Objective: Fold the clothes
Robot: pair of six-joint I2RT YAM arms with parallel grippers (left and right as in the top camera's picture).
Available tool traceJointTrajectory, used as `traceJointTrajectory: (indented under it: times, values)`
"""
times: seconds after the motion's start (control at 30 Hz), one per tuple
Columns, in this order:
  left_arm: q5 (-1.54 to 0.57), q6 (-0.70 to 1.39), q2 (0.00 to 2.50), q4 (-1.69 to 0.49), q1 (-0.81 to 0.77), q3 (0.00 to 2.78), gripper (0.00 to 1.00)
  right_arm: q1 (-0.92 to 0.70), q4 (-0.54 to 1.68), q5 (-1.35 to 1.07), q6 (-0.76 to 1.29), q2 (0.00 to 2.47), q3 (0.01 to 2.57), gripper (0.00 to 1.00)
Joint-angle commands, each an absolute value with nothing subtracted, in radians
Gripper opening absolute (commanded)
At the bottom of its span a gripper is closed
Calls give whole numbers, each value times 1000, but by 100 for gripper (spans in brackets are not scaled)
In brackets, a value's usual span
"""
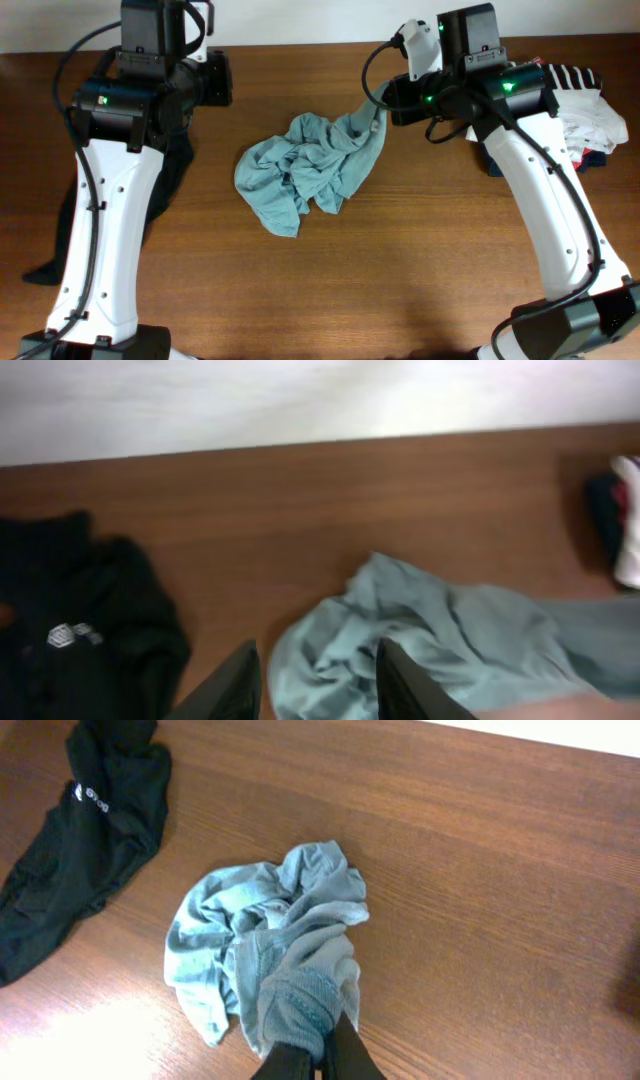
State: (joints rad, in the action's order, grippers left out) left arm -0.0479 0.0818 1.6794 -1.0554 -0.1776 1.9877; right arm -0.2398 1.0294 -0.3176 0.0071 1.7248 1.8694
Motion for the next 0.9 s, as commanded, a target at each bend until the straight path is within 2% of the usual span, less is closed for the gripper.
traceJointTrajectory:
  times: [0.0,0.5,0.87]
  values:
    - [-285,-60,1736,-1071,-184,1990,38,-240,1038,-302,-4,1699,1891,4]
    - [-627,-111,2036,-967,-283,1990,38,-239,1046,-302,-4,1699,1891,4]
    - [-748,-287,2043,-999,-327,1990,50,-188,1086,-309,12,1699,1891,4]
